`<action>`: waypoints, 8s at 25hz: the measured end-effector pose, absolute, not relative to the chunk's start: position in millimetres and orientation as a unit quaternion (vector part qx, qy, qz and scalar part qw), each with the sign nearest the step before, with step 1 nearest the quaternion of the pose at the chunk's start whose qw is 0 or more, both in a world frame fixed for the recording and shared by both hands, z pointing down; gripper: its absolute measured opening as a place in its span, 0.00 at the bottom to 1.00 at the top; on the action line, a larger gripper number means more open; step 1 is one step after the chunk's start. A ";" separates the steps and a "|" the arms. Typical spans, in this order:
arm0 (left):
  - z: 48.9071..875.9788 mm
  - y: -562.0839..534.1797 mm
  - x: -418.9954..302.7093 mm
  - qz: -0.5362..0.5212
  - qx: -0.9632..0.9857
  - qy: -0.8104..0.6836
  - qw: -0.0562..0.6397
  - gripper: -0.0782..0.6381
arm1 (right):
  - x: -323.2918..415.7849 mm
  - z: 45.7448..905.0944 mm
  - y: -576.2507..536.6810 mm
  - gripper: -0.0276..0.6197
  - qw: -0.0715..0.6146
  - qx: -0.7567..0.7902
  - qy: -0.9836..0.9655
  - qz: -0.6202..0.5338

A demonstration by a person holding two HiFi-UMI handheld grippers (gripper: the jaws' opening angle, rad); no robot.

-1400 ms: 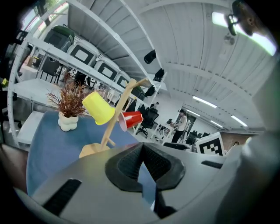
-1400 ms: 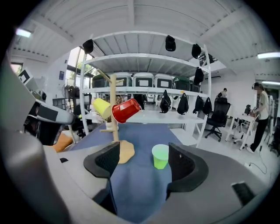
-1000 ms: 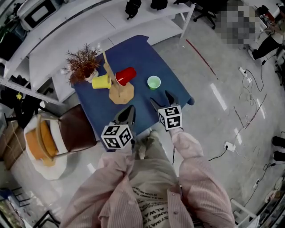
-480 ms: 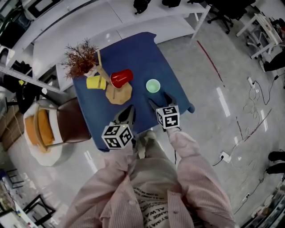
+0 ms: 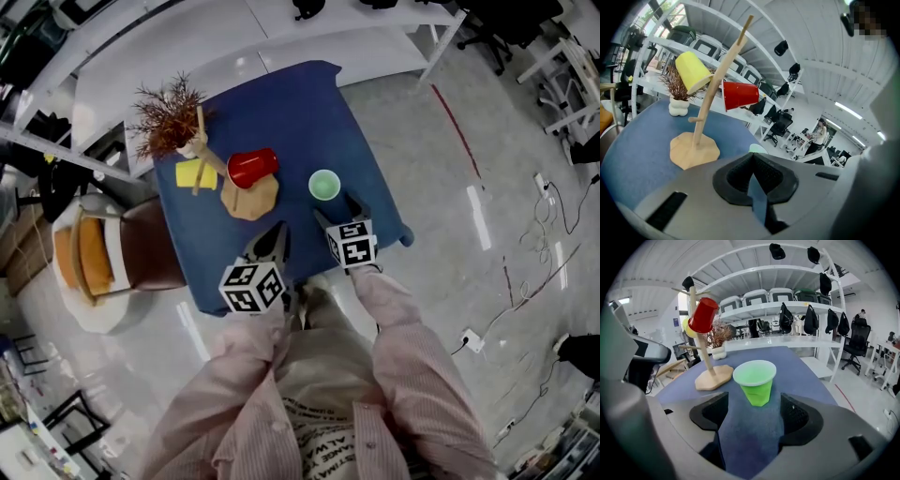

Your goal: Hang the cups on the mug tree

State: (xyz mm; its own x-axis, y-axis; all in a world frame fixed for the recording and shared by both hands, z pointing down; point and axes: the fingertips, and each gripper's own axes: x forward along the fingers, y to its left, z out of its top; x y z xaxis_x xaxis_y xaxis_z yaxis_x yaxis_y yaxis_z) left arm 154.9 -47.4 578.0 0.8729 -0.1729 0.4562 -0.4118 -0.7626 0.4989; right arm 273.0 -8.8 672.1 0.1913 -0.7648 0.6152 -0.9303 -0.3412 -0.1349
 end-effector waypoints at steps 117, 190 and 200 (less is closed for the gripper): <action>442.5 -101.7 167.1 0.041 0.926 -0.309 0.213 0.11 | 284.9 433.9 -230.5 0.50 0.307 0.552 -0.771 -0.077; 444.8 -100.8 136.2 0.000 0.873 -0.427 0.236 0.11 | 165.7 432.7 -228.9 0.50 0.507 0.195 -0.685 -0.486; 447.5 -98.9 134.0 -0.002 0.871 -0.430 0.239 0.11 | 167.9 433.9 -231.7 0.50 0.507 0.202 -0.683 -0.485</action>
